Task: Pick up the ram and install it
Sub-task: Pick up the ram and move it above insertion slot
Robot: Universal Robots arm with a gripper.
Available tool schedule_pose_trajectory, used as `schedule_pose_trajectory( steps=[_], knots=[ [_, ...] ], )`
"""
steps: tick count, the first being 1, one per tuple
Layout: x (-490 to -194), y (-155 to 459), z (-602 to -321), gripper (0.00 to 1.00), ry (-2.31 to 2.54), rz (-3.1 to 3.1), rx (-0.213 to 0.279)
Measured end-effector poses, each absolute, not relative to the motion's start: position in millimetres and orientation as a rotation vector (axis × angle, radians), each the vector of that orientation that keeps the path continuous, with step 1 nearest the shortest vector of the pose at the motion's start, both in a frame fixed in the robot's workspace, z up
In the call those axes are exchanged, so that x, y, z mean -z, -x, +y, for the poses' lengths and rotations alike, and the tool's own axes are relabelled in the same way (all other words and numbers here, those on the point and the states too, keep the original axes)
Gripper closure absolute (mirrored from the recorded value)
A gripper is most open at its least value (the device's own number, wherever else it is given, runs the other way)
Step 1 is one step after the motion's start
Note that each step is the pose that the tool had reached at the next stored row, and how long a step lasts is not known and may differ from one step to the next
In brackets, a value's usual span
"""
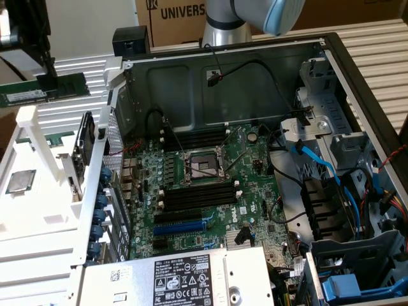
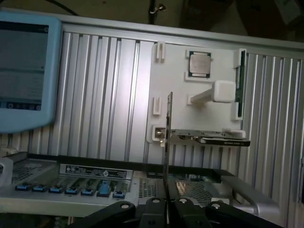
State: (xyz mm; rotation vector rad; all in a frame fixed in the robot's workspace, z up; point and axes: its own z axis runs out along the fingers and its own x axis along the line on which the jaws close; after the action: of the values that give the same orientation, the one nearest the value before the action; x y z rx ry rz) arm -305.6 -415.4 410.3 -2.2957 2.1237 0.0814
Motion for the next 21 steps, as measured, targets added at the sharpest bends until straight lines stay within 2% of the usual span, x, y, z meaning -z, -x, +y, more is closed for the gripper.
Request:
schedule_pose_trajectory(
  steps=[21],
  knots=[
    [-423.3, 205.0, -415.2, 0.87, 2.296, 2.124, -0.081]
  ],
)
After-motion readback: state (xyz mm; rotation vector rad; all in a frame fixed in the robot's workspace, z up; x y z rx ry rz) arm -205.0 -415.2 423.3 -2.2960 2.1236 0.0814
